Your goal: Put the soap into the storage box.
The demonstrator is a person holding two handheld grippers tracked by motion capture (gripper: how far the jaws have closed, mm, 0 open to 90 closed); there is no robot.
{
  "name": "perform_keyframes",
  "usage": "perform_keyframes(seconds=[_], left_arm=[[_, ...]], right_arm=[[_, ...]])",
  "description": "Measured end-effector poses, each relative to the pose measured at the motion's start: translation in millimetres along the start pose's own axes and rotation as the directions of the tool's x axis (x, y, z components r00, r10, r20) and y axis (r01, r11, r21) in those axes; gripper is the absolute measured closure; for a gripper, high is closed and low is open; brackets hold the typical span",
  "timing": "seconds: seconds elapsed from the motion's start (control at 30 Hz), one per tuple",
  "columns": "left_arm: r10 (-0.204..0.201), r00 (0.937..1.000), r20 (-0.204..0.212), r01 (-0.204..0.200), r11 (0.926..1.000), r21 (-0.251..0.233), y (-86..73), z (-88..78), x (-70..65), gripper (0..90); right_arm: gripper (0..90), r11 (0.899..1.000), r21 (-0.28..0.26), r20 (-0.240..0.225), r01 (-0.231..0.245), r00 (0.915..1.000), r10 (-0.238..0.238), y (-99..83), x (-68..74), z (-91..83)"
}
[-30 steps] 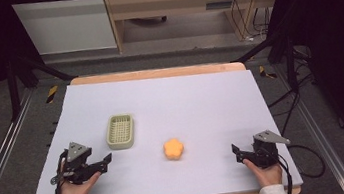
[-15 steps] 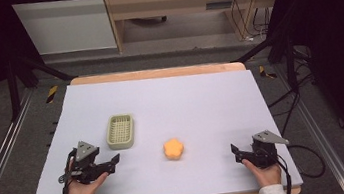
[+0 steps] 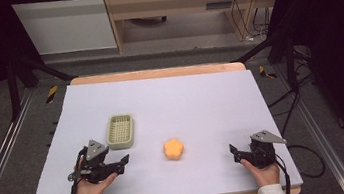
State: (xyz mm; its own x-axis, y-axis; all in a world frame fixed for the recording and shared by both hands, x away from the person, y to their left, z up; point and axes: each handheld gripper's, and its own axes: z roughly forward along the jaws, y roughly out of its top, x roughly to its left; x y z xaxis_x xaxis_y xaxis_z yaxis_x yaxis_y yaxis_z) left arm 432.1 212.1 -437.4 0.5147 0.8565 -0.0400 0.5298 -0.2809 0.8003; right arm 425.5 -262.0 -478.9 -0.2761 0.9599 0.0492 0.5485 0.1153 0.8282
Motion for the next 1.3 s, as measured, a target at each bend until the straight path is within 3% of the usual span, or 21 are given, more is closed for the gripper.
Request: perform_keyframes(seconds=[0.5, 1.07, 1.3], left_arm=[[0.078, 0.9963, 0.037, -0.078, 0.9969, 0.007, 20.8, 5.3, -20.0, 21.3], [0.114, 0.9902, 0.080, -0.115, 0.9933, 0.006, 48.9, 16.7, -39.6, 21.8], [0.131, 0.9862, 0.101, -0.133, 0.9910, 0.014, 56.3, 27.9, -54.5, 21.8]], right_arm=[[11.9, 1.000, -0.006, 0.014, -0.009, 0.9999, 0.009, 0.2, -1.6, -0.2], [11.9, 1.000, -0.015, 0.023, -0.013, 0.9996, 0.014, 1.2, -1.6, 0.1], [11.8, 1.000, -0.019, 0.026, -0.018, 0.9995, 0.019, 0.8, -2.3, 0.6]])
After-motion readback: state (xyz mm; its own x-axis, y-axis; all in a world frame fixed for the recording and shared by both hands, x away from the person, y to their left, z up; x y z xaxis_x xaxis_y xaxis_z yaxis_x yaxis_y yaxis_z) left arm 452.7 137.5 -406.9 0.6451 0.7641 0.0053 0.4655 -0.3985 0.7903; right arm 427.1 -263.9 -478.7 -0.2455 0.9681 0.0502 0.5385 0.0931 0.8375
